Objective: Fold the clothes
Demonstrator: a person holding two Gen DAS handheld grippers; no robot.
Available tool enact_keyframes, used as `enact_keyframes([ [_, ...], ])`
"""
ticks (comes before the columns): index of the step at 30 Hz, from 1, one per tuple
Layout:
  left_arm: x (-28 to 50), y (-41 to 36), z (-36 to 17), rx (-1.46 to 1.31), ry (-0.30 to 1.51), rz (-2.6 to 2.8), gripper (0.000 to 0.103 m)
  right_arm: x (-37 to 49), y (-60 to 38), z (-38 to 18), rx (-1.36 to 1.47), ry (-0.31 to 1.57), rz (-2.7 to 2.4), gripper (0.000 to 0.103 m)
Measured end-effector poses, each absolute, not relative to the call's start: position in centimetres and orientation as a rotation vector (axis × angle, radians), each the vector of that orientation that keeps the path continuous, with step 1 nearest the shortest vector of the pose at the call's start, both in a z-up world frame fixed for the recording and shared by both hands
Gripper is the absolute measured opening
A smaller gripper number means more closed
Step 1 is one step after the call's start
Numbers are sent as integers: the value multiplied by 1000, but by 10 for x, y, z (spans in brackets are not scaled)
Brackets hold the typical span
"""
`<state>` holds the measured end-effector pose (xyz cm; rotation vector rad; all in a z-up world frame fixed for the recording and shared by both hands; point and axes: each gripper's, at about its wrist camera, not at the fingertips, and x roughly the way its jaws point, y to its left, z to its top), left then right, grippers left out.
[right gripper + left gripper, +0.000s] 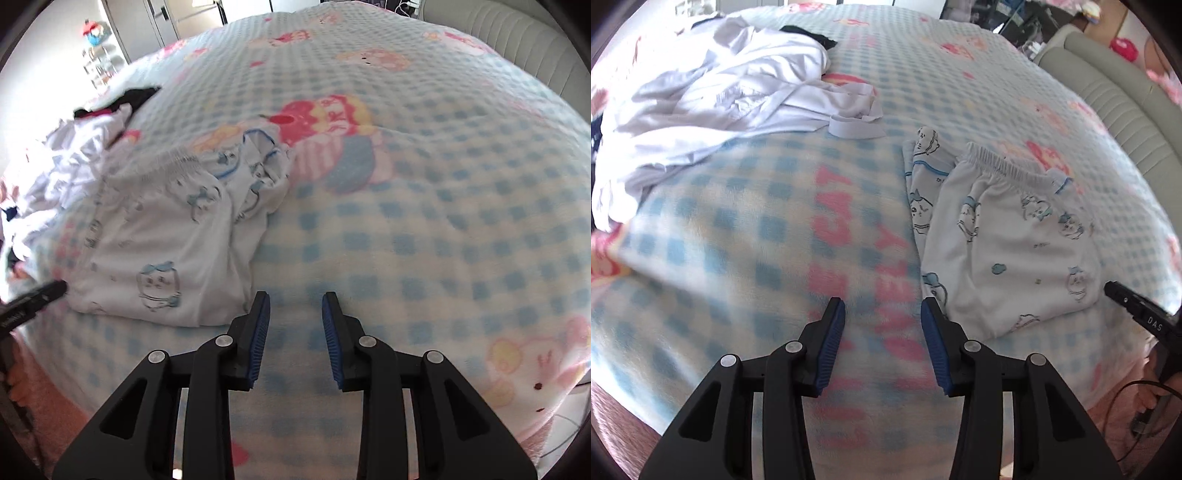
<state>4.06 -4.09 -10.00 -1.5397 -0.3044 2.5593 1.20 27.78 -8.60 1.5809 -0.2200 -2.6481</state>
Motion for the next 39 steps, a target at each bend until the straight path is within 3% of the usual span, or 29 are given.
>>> enact_keyframes([
  [5,49,-35,-99,-1494,-336,2563,45,13,265,-80,1511,-229,-2535,30],
  [13,49,-47,-108,-1609,-241,2632,45,7,251,-108,1648,-102,-2550,30],
  [14,50,-52,-107,-1619,-225,2659,41,7,252,-108,1655,-98,-2566,30],
  [19,57,-78,-105,-1555,-522,2536,41,17,256,-89,1588,-78,-2612,30],
  [24,57,-61,-106,-1532,-412,2525,41,25,257,-76,1540,-108,-2613,30],
  [31,56,-67,-105,-1470,-484,2518,37,15,221,-63,1431,-143,-2467,32],
  [33,53,-66,-109,-1478,-507,2506,31,15,203,-63,1411,-109,-2392,32],
  [39,44,-65,-122,-1538,-564,2420,31,3,139,-94,1464,43,-2342,32],
])
